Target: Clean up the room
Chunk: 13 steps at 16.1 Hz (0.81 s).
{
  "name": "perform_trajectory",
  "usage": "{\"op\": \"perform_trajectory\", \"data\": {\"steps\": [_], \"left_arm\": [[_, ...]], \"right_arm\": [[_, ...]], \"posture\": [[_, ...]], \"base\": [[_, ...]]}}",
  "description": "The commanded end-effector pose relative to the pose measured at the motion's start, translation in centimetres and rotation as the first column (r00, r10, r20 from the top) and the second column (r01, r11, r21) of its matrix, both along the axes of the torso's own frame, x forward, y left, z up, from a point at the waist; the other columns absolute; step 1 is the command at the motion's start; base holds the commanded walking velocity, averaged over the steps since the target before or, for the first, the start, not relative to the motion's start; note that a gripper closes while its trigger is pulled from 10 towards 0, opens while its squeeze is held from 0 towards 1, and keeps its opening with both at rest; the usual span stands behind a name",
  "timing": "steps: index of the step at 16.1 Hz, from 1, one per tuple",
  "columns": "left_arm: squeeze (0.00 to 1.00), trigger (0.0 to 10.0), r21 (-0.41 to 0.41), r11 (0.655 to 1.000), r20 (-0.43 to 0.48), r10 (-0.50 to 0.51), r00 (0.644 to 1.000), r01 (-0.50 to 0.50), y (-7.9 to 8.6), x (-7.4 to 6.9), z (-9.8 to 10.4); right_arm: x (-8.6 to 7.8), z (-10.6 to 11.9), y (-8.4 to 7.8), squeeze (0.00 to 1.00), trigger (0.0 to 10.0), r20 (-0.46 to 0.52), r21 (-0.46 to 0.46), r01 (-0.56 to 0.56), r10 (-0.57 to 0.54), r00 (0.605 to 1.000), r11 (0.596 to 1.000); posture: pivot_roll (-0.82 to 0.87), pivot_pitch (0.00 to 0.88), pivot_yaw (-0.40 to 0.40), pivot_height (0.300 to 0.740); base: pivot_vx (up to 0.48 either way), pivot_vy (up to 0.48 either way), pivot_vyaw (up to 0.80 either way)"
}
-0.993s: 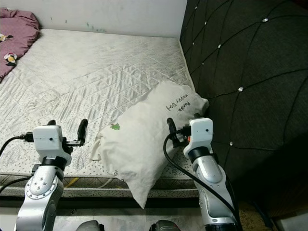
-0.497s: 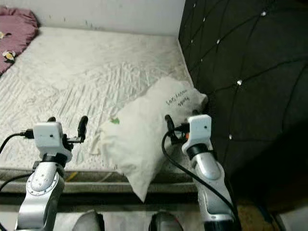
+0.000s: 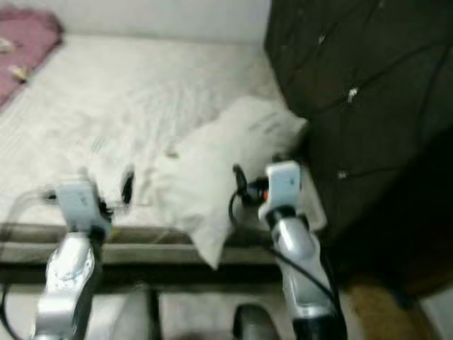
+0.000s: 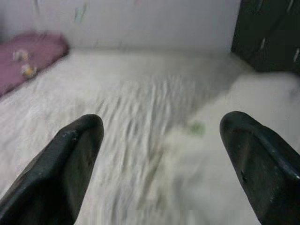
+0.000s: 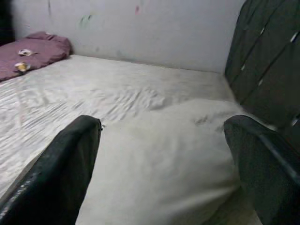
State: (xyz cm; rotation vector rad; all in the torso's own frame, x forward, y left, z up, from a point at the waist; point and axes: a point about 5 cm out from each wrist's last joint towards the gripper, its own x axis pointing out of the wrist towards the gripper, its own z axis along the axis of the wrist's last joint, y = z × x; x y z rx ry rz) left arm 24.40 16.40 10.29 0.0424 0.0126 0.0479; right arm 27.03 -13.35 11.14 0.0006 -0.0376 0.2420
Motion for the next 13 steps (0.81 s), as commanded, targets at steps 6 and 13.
{"op": "perform_trajectory", "data": {"steps": [6,13], "left_arm": [[0.00,10.0,0.001,1.000,0.033,-0.011,0.999,0.011,-0.19,0.50,0.68],[0.00,10.0,-0.020,0.999,0.034,-0.027,0.999,0.027,-0.67,0.36,0.35]], "right_arm": [[0.22,-0.13,-0.13,0.00,10.0,-0.003,0.000,0.002,-0.002,1.000,1.000],[-0.14,-0.82,-0.76,0.00,10.0,-0.033,-0.013,0.015,-0.016,0.999,1.000]], "posture": [[-0.04,0.030,-0.070,0.641],[-0.02,0.011,-0.104,0.641]], "base": [[0.000,0.000,0.00],[0.293,0.000,0.00]]}}
